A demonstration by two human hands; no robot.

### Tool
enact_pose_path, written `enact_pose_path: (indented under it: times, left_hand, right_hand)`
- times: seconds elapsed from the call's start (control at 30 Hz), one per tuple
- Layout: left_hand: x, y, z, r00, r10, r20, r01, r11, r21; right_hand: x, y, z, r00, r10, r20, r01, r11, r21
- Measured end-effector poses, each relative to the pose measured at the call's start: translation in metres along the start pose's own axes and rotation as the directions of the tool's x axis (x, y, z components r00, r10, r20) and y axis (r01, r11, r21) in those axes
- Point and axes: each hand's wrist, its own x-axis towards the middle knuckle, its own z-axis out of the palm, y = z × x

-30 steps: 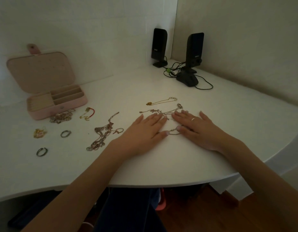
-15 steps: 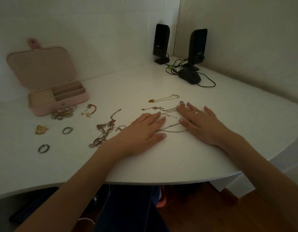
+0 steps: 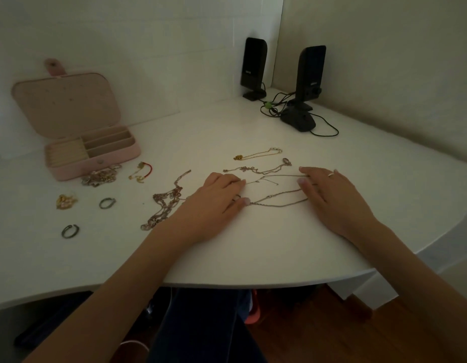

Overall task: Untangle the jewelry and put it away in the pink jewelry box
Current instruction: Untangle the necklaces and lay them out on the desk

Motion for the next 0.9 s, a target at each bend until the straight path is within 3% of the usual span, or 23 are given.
enact_pose_path:
  times: [0.4,0.67,0.8,0.9]
  left_hand:
    - [-0.001,0.006,-0.002,1.0,0.02,0.011,-0.018,0.989,-0.144]
    - [0.032,0.021,0.002,0.972,0.143,0.188,-0.154,0.987,0.05]
    - [0.03,0.012,0.003,0.995,0.081,0.064,-0.081,0.997,0.002]
    - [0.027,0.009,-0.001,0.996,0.094,0.001,-0.094,0.995,0.019]
  right_hand:
    - [-0.001,-0.009,-0.003,0.99,-0.128,0.064,0.115,0.977,0.181]
    - [0.001,-0.009,0.0,0.993,-0.106,0.05,0.102,0.992,0.08]
    - [0.002,-0.005,0.002,0.993,-0.109,0.038,0.108,0.993,0.042]
    - [0.005,-0.004,0.004,0.978,-0.181,0.103,0.184,0.983,-0.02]
